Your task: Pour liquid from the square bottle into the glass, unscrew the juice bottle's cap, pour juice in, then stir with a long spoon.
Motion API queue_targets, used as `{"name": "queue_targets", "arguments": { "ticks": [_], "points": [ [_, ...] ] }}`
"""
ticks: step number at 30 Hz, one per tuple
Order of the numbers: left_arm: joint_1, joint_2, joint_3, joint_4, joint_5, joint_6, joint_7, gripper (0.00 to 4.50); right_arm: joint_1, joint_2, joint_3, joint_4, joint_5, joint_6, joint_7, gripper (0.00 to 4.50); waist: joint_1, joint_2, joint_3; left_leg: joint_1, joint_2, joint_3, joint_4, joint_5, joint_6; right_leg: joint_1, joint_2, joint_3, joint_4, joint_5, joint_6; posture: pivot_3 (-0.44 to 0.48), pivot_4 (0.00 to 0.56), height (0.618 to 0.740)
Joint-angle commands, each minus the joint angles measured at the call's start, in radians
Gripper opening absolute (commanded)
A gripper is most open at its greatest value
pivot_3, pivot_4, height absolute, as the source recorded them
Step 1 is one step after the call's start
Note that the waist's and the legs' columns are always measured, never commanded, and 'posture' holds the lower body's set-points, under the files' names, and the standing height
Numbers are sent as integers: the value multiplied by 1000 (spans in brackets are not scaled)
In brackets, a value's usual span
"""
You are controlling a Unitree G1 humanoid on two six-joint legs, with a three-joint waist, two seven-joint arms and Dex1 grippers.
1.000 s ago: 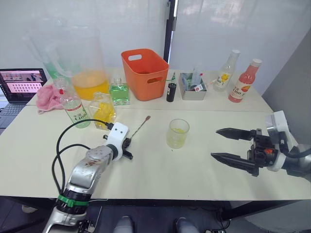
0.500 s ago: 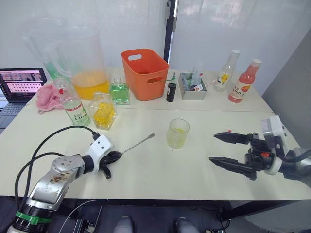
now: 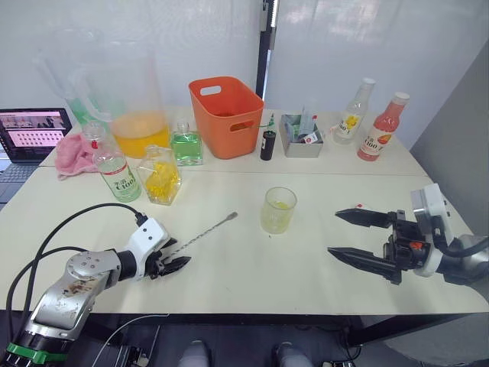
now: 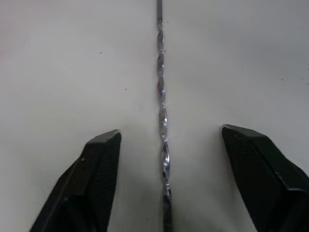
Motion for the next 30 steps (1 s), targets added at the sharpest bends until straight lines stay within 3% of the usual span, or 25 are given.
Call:
{"name": "queue_targets", "arguments": {
  "ticks": [1, 9, 15, 19, 28, 30],
  "points": [
    [-87, 33, 14, 11, -21, 55, -32, 4043, -4, 9, -18, -20, 5, -29, 0, 4500, 2, 0, 0, 0, 0, 0, 0, 0, 0, 0, 0, 0, 0, 0, 0, 0, 150, 738],
    [-216, 123, -142, 69, 83, 52, -140, 4043, 4, 36, 5, -29, -27, -53, -26, 4500, -2, 0, 0, 0, 0, 0, -1, 0, 0, 0, 0, 0, 0, 0, 0, 0, 150, 738],
    [-208, 174, -228, 52, 128, 121, -186, 4043, 28, 48, -4, -55, -33, -58, -46, 4500, -3, 0, 0, 0, 0, 0, -2, 0, 0, 0, 0, 0, 0, 0, 0, 0, 150, 738],
    [-208, 177, -248, 48, 138, 183, -174, 3013, 37, 49, -6, -62, -36, -59, -54, 4500, -4, 2, -1, 1, 0, 1, -2, 0, 0, 0, 0, 0, 0, -1, -1, 0, 150, 738],
    [-206, 130, -244, 26, 135, 246, -116, 28, 5, 55, 31, -44, -86, -76, -85, 4500, -3, 7, -4, 2, 0, 1, -1, 0, 0, 1, 0, 0, 0, 0, -1, 0, 150, 738],
    [-217, 124, -236, 33, 139, 252, -103, 28, 0, 56, 38, -41, -92, -77, -87, 4500, -3, 7, -4, 2, 0, 0, -2, 0, 1, 1, 0, 0, 0, -1, -1, 0, 150, 738]
  ]
}}
